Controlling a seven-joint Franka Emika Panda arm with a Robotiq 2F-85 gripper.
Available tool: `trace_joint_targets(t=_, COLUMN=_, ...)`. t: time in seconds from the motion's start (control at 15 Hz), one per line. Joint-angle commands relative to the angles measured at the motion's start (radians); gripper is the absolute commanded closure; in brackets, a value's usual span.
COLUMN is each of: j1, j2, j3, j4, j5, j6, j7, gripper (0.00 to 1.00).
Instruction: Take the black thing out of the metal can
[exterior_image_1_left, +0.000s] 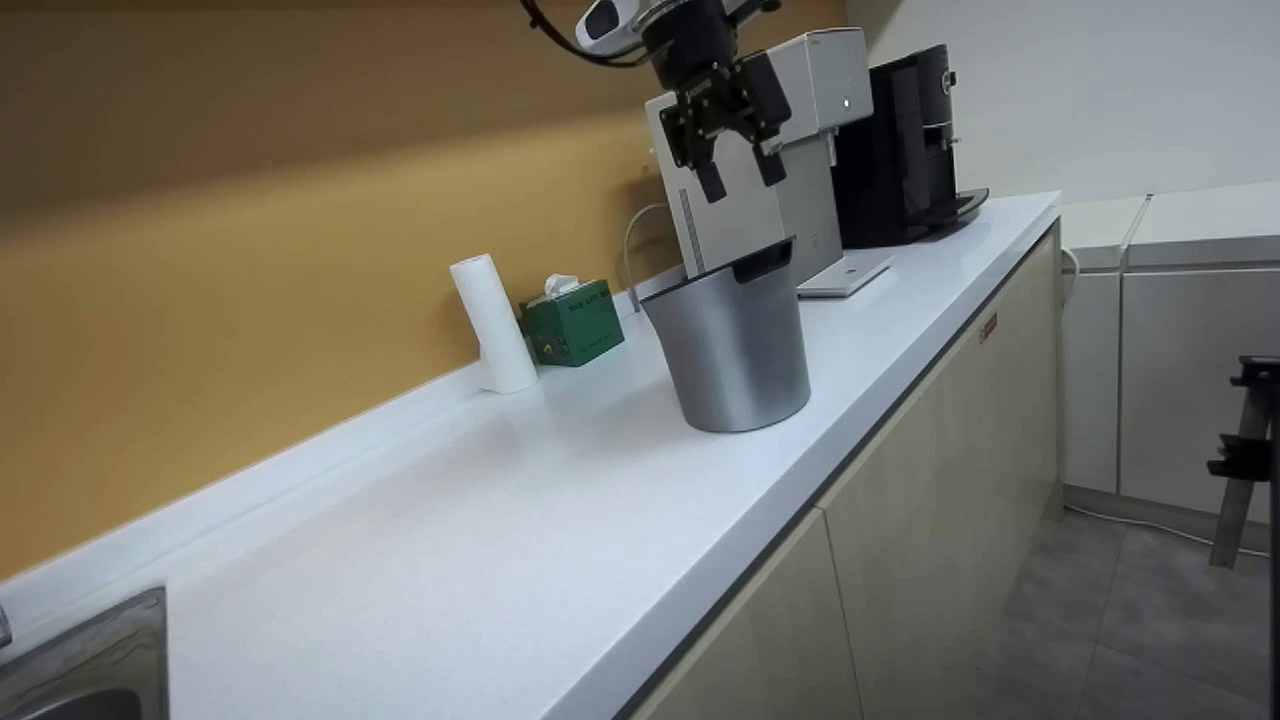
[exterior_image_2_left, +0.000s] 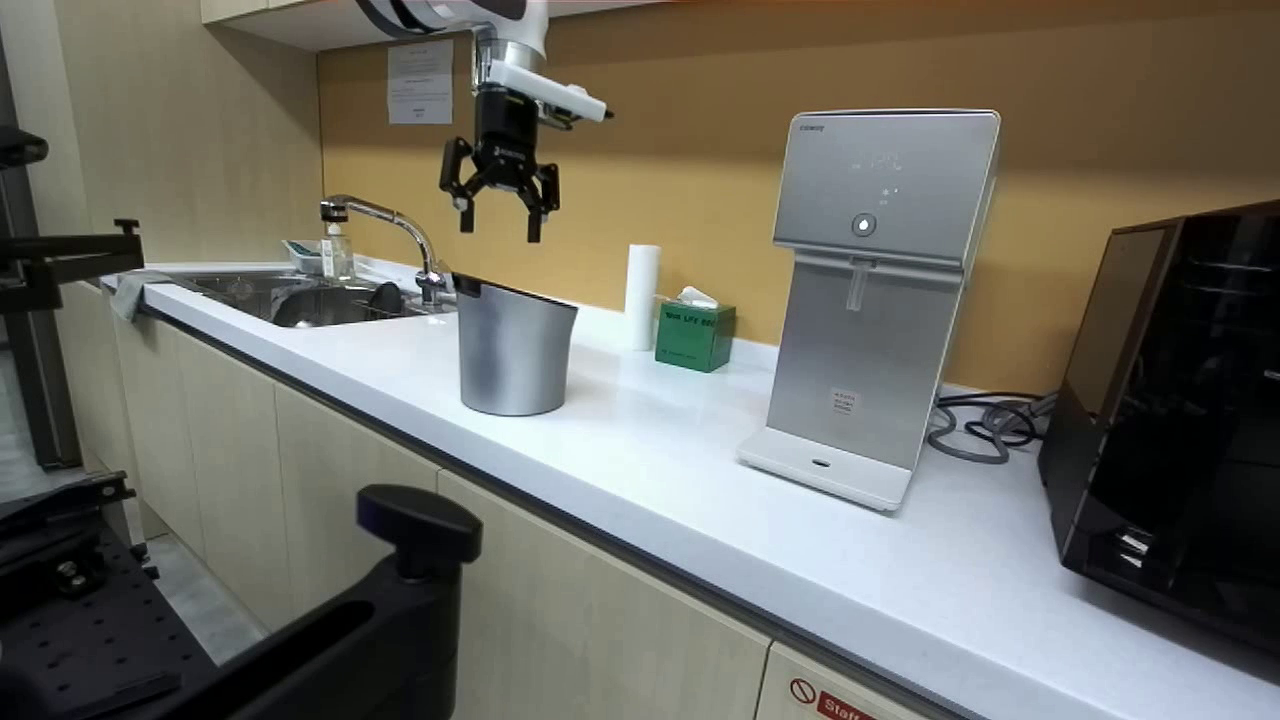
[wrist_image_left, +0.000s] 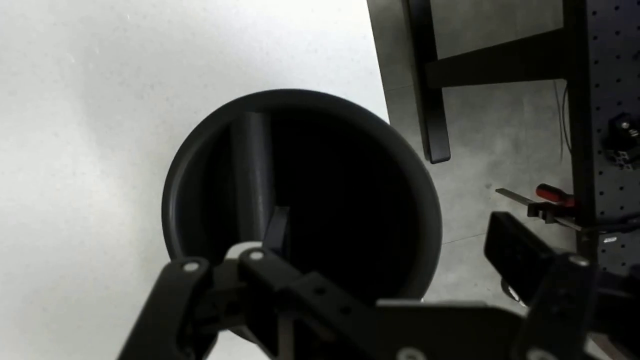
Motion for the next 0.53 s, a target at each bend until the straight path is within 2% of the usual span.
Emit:
trace_joint_targets(t=0.0, j1=-0.006, j2=0.027, j3=0.010, j4=0.006, j5=-0.008, j6=0.017, j7=-0.049, gripper=0.00)
trace_joint_targets(t=0.47, j1=-0.019, j2=0.092, j3=0.017, j4=0.006, j5=0.023, j6=0.172, j7=-0.257, gripper=0.00)
